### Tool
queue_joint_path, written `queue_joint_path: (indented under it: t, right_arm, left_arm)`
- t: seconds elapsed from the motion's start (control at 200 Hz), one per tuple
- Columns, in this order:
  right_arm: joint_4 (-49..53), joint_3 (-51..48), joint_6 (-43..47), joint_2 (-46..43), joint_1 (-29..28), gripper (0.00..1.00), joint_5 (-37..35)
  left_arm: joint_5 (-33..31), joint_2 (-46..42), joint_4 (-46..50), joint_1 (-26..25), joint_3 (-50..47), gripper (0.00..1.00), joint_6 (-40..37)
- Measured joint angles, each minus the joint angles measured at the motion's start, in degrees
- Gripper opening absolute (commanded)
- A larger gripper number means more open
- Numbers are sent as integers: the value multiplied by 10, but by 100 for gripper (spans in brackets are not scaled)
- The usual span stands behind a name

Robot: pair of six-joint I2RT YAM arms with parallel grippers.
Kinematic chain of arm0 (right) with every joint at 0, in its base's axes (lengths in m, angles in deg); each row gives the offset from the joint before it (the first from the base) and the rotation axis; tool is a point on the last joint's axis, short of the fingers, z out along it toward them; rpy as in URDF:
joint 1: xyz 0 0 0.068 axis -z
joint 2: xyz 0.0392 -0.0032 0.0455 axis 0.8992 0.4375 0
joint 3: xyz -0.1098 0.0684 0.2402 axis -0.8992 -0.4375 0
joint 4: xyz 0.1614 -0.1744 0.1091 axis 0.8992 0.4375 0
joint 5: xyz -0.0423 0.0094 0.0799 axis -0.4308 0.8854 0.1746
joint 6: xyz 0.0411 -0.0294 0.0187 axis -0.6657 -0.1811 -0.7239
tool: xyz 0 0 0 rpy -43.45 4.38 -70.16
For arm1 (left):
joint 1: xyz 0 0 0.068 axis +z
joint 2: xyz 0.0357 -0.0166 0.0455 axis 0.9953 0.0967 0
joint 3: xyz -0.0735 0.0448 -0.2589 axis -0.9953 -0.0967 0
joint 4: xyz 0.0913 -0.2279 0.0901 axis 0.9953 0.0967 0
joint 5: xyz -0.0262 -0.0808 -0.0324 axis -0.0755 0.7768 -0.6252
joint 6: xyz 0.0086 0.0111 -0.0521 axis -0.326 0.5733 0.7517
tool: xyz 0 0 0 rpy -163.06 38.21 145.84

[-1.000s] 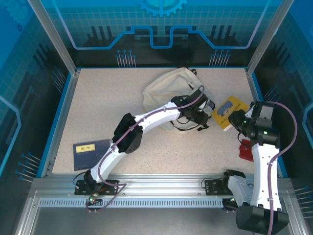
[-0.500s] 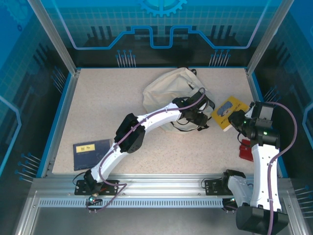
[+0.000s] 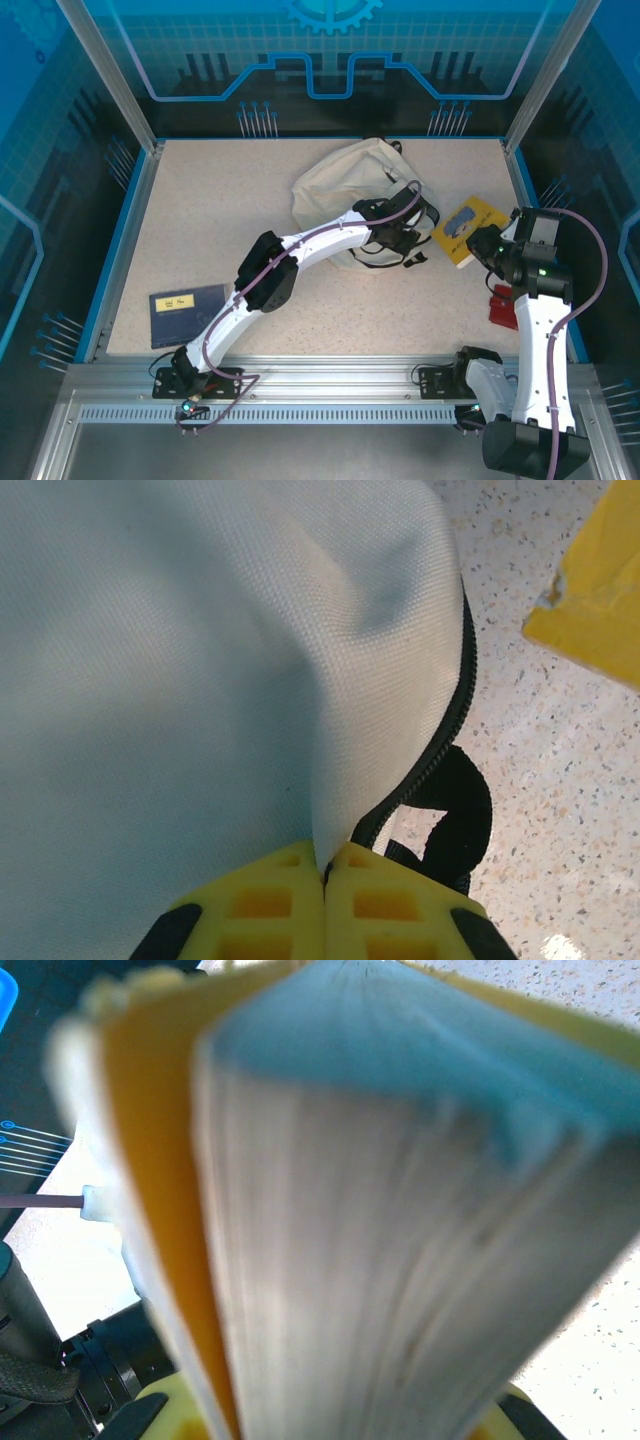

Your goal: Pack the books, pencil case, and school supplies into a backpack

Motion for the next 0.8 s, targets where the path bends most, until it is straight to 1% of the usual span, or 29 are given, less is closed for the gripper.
queue_joint_path:
  t: [0.255, 0.34, 0.495, 0.59, 0.69, 0.8]
  right_arm:
    - [14, 0, 9, -4, 0, 2, 0]
    - [26, 0, 15, -13, 0, 2, 3]
    - [45, 2, 29, -31, 0, 2, 25]
    - [55, 4, 36, -41, 1, 2, 53]
    - [53, 5, 34, -46, 1, 2, 102]
    - [12, -16, 7, -48, 1, 2, 165]
  left_arm:
    - [0, -10, 4, 9, -2, 0, -8]
    - [0, -44, 2, 19, -23, 0, -9]
    - [-10, -133, -7, 43, -48, 0, -9]
    - [-21, -183, -19, 61, -59, 0, -9]
    - [-30, -220, -37, 70, -71, 0, -9]
    - [-30, -238, -53, 69, -87, 0, -9]
